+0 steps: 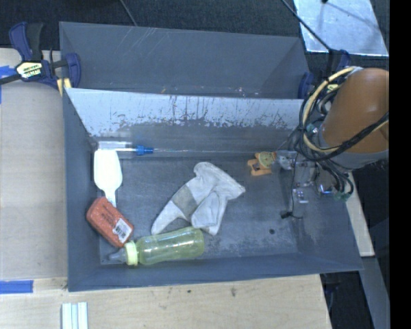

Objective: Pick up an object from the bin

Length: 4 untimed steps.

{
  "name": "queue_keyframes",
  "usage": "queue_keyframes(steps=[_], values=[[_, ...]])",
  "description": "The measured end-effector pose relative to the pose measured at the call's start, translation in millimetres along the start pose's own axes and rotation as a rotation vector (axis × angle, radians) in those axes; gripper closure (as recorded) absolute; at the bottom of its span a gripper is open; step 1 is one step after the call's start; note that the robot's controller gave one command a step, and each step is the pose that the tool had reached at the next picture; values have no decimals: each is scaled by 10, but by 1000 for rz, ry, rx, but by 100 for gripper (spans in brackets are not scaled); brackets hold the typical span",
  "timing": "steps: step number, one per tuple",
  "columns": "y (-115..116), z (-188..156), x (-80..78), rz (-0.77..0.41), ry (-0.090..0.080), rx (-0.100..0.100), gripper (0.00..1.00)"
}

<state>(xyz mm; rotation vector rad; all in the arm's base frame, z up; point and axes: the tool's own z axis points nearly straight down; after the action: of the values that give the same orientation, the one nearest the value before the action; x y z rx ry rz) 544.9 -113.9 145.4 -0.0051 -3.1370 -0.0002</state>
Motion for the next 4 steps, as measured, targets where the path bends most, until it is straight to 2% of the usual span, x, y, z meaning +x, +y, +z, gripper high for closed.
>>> queue_keyframes(steps=[1, 2, 3, 4], values=[[5, -47, -20, -3, -8, 1, 0], [416, 361, -357, -187, -17, 7, 0], [750, 462, -435, -287, -2, -2, 0], [1129, 310, -473, -510, -11, 2, 0]])
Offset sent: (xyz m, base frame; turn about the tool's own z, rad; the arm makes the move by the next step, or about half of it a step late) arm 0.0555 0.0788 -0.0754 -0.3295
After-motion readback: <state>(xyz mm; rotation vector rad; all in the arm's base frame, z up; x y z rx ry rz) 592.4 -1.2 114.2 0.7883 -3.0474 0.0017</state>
